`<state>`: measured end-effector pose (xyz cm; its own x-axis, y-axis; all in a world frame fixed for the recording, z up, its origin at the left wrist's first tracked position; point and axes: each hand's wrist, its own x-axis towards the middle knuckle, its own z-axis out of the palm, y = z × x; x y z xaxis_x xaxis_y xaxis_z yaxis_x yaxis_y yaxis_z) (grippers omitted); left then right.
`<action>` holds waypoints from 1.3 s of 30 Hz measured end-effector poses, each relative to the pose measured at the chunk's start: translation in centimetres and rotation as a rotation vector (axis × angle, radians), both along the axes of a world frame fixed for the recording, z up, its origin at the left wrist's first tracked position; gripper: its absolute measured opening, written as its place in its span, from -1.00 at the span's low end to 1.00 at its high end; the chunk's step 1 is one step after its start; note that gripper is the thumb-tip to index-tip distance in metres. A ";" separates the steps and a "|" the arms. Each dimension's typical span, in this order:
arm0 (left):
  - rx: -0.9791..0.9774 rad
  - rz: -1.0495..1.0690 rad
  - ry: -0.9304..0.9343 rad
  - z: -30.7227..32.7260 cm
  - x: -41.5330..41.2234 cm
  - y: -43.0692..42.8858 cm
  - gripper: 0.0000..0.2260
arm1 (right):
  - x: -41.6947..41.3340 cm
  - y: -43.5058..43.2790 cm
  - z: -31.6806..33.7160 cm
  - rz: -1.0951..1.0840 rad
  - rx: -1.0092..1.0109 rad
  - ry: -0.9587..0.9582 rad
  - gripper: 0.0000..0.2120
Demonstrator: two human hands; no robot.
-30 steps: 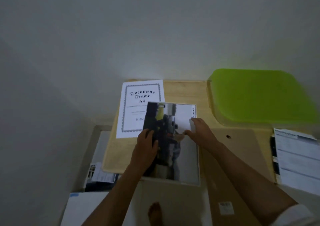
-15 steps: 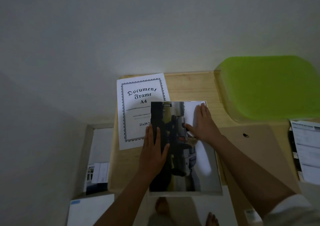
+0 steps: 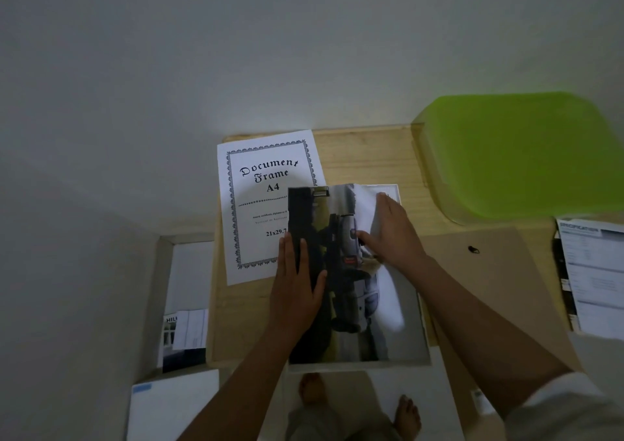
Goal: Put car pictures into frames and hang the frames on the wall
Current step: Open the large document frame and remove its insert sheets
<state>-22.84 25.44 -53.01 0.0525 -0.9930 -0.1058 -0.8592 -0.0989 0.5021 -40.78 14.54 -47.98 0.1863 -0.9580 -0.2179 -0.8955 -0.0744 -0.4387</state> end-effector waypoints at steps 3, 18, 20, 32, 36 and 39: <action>-0.019 0.005 0.001 0.0 0.0 0.0 -0.36 | -0.2 0.1 0.4 0.001 0.000 -0.083 -0.24; -0.009 0.033 0.064 0.6 0.0 -0.1 -0.36 | -3.4 7.3 0.4 -0.397 0.063 -0.608 -0.45; -0.002 0.044 0.070 0.7 -0.1 -0.1 -0.37 | -3.5 7.8 0.4 -0.362 0.106 -0.613 -0.41; -0.070 0.226 0.337 5.7 -5.2 -0.6 -0.54 | -7.2 6.9 6.6 -0.199 0.075 -0.985 -0.42; -0.106 0.301 0.447 7.8 -10.4 -1.3 -0.60 | -12.9 7.0 8.8 -0.175 -0.001 -0.948 -0.40; -0.129 0.296 0.493 9.7 -16.5 -1.4 -0.60 | -19.6 7.8 10.0 -0.204 -0.030 -0.900 -0.40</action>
<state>-39.36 24.08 -43.35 0.3043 -0.9502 -0.0674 -0.4666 -0.2104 0.8591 -60.40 22.38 -37.95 0.1005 -0.9938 -0.0473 -0.2150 0.0247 -0.9763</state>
